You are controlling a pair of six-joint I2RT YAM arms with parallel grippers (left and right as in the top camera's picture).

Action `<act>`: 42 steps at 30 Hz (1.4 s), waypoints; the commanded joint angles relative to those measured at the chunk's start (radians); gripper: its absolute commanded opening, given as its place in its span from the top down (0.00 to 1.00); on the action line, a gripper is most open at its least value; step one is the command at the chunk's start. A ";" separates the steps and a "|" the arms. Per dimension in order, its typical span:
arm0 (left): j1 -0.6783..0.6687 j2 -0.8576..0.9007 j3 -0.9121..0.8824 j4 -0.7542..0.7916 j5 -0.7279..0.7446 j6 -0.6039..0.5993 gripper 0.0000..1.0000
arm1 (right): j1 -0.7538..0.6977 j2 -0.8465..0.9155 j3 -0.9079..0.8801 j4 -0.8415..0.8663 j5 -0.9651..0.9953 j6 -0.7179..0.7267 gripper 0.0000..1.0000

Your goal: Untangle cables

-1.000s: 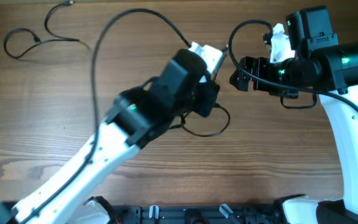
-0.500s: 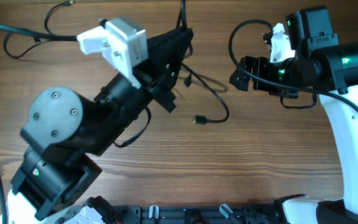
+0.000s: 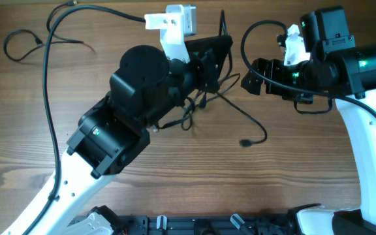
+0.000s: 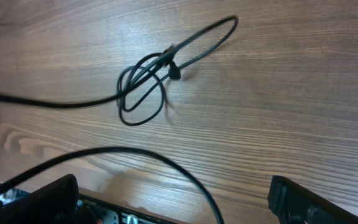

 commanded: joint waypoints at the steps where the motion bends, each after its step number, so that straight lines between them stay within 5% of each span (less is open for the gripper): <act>1: 0.006 -0.033 0.011 0.093 0.144 -0.316 0.96 | 0.004 0.000 -0.007 0.000 -0.011 -0.003 0.00; 7: 0.012 -0.036 0.011 0.133 0.300 -0.526 0.96 | 0.004 0.000 -0.007 0.002 0.034 -0.003 0.00; 10: 0.029 -0.037 0.011 0.138 0.306 -0.455 0.96 | 0.004 0.000 -0.007 0.002 0.060 0.009 0.00; 12: 0.061 -0.039 0.011 0.056 0.129 -0.265 0.96 | -0.001 0.000 -0.007 0.003 0.109 0.061 0.00; 14: 0.094 -0.039 0.011 -0.021 0.177 -0.346 0.96 | -0.023 0.000 -0.007 0.000 0.165 0.111 0.00; 16: 0.116 -0.040 0.011 -0.048 0.098 -0.194 0.96 | -0.077 0.000 -0.007 0.004 0.298 0.251 0.00; 18: 0.120 -0.040 0.011 -0.077 0.135 -0.211 0.96 | -0.127 0.000 -0.007 0.004 0.310 0.267 0.00; 20: 0.117 -0.040 0.011 0.076 0.387 -0.212 0.96 | -0.145 0.000 -0.007 0.006 0.311 0.256 0.00; 22: 0.117 -0.040 0.011 0.430 0.647 -0.333 0.96 | -0.145 0.000 -0.008 0.018 0.311 0.215 0.00; 25: 0.108 -0.042 0.011 0.611 0.668 -0.577 0.96 | -0.145 0.000 -0.008 0.026 0.311 0.218 0.00; 27: 0.091 -0.042 0.011 0.637 0.680 -0.579 0.96 | -0.145 0.000 -0.008 0.029 0.311 0.231 0.00; 32: 0.179 -0.040 0.011 0.387 0.526 -0.318 0.96 | -0.145 0.000 -0.008 0.025 0.311 0.243 0.00; 36: 0.276 -0.037 0.011 0.005 0.067 0.051 0.96 | -0.145 0.000 -0.008 0.010 0.311 0.240 0.00; 38: 0.314 -0.037 0.011 -0.063 -0.100 0.088 0.96 | -0.145 0.000 -0.008 0.006 0.311 0.240 0.00; 42: 0.429 -0.037 0.011 -0.075 -0.191 0.088 0.96 | -0.145 0.000 -0.008 0.002 0.311 0.238 0.00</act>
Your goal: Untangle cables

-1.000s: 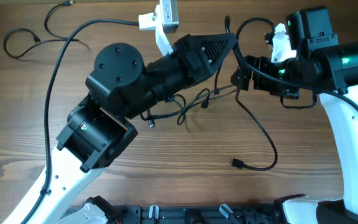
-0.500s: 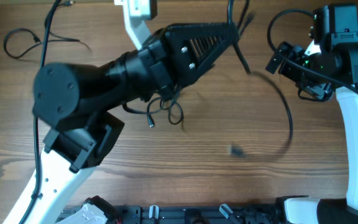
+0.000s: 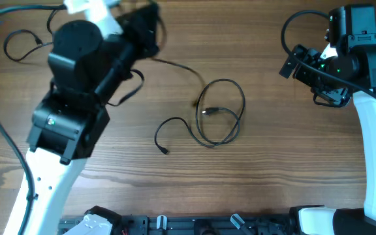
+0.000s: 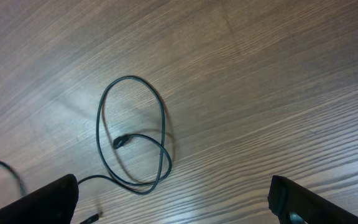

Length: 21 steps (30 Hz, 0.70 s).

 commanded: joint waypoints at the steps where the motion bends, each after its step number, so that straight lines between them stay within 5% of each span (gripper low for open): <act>1: 0.122 -0.005 0.005 -0.017 -0.191 0.060 0.96 | 0.000 0.000 -0.005 -0.009 0.017 -0.001 0.00; 10: 0.637 0.095 0.005 -0.140 -0.212 -0.136 0.96 | 0.000 0.000 -0.005 -0.004 0.017 -0.014 0.00; 17: 0.772 0.286 0.005 -0.132 -0.350 -0.146 0.96 | 0.000 0.000 -0.005 0.018 0.017 -0.011 0.00; 21: 0.781 0.394 0.005 0.050 -0.357 -0.051 0.96 | 0.000 0.000 -0.005 0.036 0.017 -0.011 0.00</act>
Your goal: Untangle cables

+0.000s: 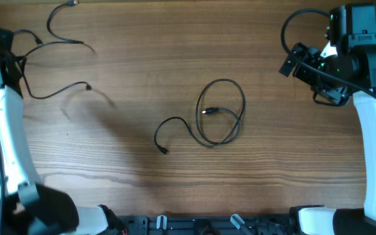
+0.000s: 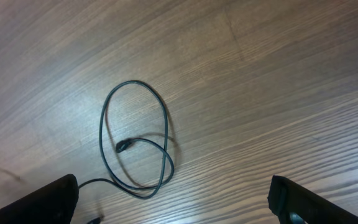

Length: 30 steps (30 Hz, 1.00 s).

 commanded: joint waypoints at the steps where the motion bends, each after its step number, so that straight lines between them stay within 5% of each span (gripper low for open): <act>1: 0.003 0.048 0.005 0.147 -0.013 0.077 0.96 | 0.000 0.000 -0.005 0.011 0.017 -0.006 0.00; 5: 0.010 0.033 0.005 0.312 0.348 0.076 0.96 | 0.000 0.000 -0.005 0.014 0.017 -0.006 0.00; 7: 0.028 0.025 0.005 0.221 0.437 0.076 0.96 | 0.000 0.000 -0.005 0.012 0.017 -0.007 0.00; 13: 0.130 0.085 0.005 -0.182 0.402 0.065 0.96 | 0.000 0.000 -0.005 0.021 0.017 -0.008 0.00; 17: 0.190 0.136 0.005 -0.178 0.424 0.058 0.96 | 0.000 0.000 -0.005 0.021 0.017 -0.007 0.00; 20: 0.248 0.162 0.005 -0.145 0.439 -0.090 0.96 | 0.000 0.000 -0.005 0.017 0.002 -0.008 0.00; 24: 0.265 0.193 0.005 -0.006 0.592 -0.092 0.96 | 0.000 0.000 -0.005 0.018 0.001 -0.006 0.00; 30: 0.318 0.317 0.005 0.014 0.513 -0.080 0.88 | 0.000 0.000 -0.005 0.013 -0.028 -0.007 0.00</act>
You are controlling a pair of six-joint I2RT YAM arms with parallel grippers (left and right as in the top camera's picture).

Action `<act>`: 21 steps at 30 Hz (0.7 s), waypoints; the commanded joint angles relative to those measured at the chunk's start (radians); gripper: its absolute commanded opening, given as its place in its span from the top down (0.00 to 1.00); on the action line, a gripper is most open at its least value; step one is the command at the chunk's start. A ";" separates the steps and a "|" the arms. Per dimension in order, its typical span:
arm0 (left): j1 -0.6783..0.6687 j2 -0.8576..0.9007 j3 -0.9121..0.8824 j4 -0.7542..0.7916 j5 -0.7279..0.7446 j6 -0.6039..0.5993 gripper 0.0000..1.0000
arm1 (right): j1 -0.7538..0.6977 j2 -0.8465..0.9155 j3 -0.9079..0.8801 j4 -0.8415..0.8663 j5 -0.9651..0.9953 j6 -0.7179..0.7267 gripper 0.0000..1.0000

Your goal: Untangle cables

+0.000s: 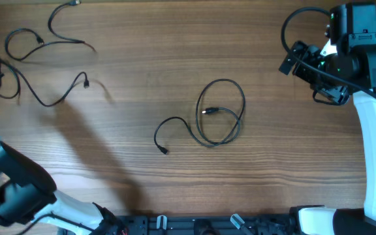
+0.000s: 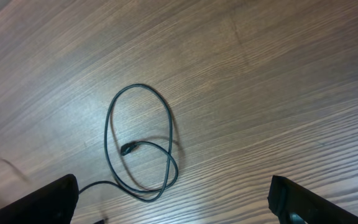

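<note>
A black cable [image 1: 222, 119] lies coiled in a loose loop at the table's middle, its tail ending at a plug [image 1: 164, 151]; the right wrist view shows the same cable [image 2: 140, 146]. A second black cable [image 1: 44, 101] runs from my left gripper at the far left edge to its plug [image 1: 85, 82], well apart from the loop. The left gripper looks shut on that cable. My right gripper [image 1: 291, 60] hovers at the top right, open, its fingers [image 2: 45, 200] spread wide with nothing between them.
A third thin cable [image 1: 43, 40] curls at the top left corner. The left arm's base [image 1: 18, 192] fills the bottom left. A black rail [image 1: 194, 225] runs along the front edge. The right arm's white link stands at the right.
My left arm has shifted a little lower at the left edge, and the cable it holds now sags lower beside it. The looped cable and the right arm have stayed put.
My left arm was over a tangle of cables at the middle, the right gripper close by. Then the left arm was at the upper left with one cable trailing from it, and a single loop lay in the middle. Now the two cables lie apart.
</note>
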 commanded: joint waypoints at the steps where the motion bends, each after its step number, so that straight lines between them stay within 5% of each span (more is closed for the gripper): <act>1: 0.062 0.093 0.004 -0.021 -0.022 0.010 0.85 | 0.000 0.000 -0.005 -0.002 -0.018 -0.008 0.00; 3: 0.102 0.135 0.004 -0.021 -0.021 0.044 0.54 | 0.000 0.000 -0.005 -0.001 -0.018 -0.007 0.00; 5: 0.140 0.156 0.004 -0.055 -0.021 0.044 0.09 | 0.000 0.000 -0.005 0.000 -0.018 -0.007 0.00; 6: 0.149 0.156 0.004 -0.063 -0.021 0.044 0.00 | 0.000 0.000 -0.005 0.003 -0.019 -0.007 0.00; 9: 0.169 0.151 0.005 -0.063 -0.008 0.046 0.00 | 0.000 0.000 -0.005 0.006 -0.019 -0.007 0.00; 13: 0.150 0.095 0.013 0.063 0.219 0.176 0.00 | 0.000 0.000 -0.005 0.007 -0.019 -0.007 0.00; 18: 0.087 0.040 0.013 0.112 0.203 0.433 0.00 | 0.000 0.000 -0.005 0.006 -0.018 -0.008 0.00; 21: 0.098 0.058 0.012 -0.006 -0.010 0.436 0.00 | 0.000 0.000 -0.005 0.000 -0.018 -0.010 0.00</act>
